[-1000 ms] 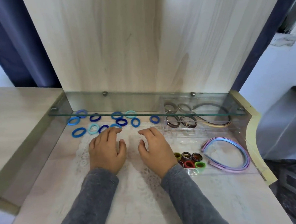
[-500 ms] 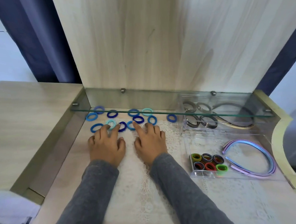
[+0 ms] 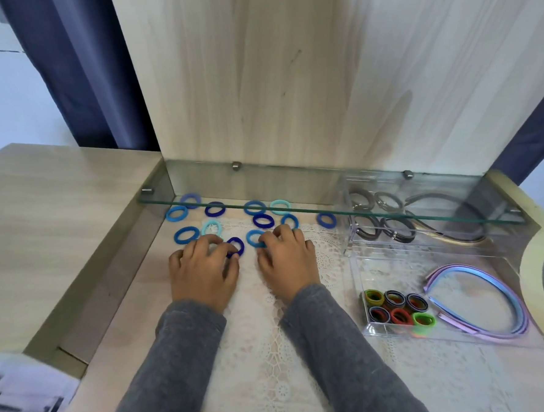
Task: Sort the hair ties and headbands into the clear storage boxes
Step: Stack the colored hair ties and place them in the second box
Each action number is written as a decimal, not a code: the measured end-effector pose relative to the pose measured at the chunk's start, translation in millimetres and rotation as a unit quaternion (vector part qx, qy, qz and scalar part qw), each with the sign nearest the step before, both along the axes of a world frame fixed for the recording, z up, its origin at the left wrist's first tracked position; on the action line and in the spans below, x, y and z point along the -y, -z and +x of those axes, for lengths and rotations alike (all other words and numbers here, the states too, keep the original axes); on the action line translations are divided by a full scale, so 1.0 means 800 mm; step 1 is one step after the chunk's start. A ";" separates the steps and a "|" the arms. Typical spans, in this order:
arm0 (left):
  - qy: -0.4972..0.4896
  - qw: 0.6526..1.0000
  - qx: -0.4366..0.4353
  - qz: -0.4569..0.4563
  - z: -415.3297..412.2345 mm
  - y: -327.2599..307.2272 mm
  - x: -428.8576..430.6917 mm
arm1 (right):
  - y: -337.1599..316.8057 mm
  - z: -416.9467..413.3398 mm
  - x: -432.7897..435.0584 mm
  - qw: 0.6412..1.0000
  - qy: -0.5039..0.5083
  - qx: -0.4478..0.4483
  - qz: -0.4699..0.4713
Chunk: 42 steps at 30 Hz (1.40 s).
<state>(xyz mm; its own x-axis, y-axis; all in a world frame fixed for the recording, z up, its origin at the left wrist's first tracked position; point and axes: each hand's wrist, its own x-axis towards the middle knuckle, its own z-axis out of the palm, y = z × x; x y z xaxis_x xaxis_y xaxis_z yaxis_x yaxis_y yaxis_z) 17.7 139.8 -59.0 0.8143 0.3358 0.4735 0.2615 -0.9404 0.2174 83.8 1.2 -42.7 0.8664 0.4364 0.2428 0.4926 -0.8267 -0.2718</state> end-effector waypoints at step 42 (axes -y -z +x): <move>-0.094 0.977 0.047 -0.184 -0.001 0.006 -0.067 | 0.017 0.005 0.018 0.995 -0.021 -0.001 0.100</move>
<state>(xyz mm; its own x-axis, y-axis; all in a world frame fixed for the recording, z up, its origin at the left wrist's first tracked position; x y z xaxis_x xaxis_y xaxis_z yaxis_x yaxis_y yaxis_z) 17.2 193.1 -63.5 0.6802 0.6376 0.3618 0.3853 -0.7308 0.5635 88.1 -13.0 -56.0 0.8491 0.4145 0.3274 0.5245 -0.7349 -0.4300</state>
